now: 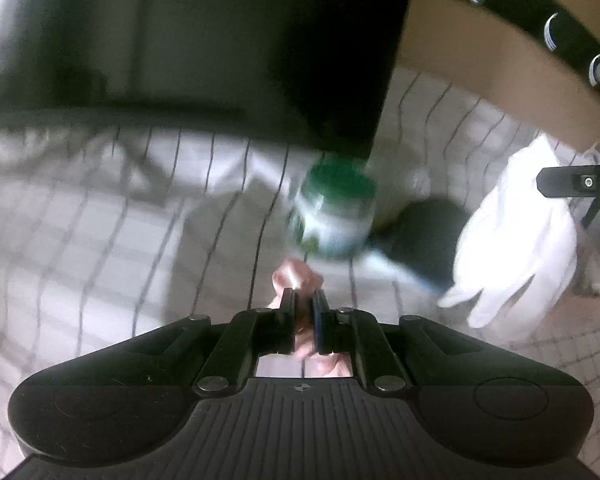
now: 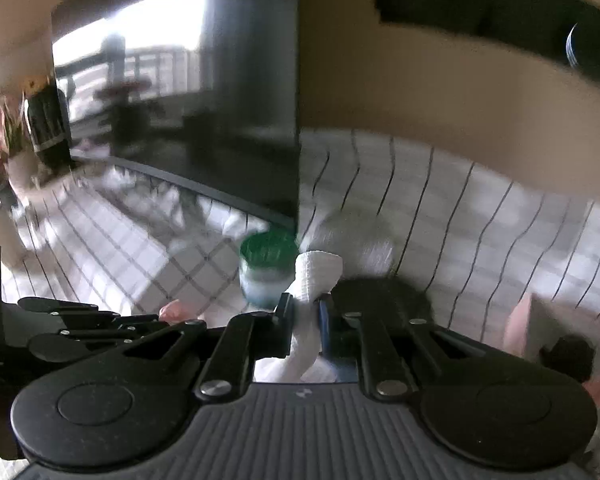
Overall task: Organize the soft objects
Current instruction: 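Carry the glove and pink fabric into the pink box and open both tools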
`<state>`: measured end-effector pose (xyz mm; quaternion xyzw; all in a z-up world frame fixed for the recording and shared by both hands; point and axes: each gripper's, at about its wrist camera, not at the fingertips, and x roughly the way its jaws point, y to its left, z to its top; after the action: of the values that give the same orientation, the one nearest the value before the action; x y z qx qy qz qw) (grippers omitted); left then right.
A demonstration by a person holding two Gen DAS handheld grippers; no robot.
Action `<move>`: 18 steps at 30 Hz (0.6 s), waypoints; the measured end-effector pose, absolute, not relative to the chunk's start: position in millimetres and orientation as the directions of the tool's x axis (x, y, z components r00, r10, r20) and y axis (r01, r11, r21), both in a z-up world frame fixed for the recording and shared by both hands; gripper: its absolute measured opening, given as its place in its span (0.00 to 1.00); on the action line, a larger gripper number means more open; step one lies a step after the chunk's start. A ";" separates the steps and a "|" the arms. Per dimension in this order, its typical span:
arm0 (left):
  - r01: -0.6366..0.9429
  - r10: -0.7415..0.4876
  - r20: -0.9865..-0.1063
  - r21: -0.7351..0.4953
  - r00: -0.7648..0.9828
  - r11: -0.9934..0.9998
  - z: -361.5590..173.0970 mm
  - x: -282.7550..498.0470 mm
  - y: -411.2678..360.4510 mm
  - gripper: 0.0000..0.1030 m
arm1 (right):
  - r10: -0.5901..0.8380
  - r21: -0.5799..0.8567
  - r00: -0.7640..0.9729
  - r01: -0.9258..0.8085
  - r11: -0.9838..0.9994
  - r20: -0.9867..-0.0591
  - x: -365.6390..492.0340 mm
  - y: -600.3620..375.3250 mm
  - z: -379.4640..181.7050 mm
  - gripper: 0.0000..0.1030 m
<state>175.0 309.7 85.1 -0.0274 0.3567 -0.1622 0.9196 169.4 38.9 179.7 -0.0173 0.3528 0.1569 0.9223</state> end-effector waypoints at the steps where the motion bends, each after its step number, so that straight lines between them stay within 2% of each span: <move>1: 0.286 -0.314 -0.630 -0.149 0.711 0.947 94.9 177.5 305.9 0.10 | 0.280 0.076 0.715 -0.305 0.949 -0.641 169.2 34.3 187.4 0.13; 10: 0.349 -0.342 -0.523 -0.089 0.781 0.933 164.1 201.5 257.9 0.10 | 0.204 0.047 0.827 -0.211 0.976 -0.524 170.0 -28.6 243.6 0.13; 18: 0.529 -0.507 -0.461 -0.094 0.728 0.844 208.8 202.7 160.2 0.10 | 0.059 0.043 0.884 -0.043 0.998 -0.464 141.6 -126.7 264.9 0.13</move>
<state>202.7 160.2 208.8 0.0221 0.2416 -0.2787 0.9292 141.6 -126.7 264.9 0.0158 0.2397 0.0263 0.9704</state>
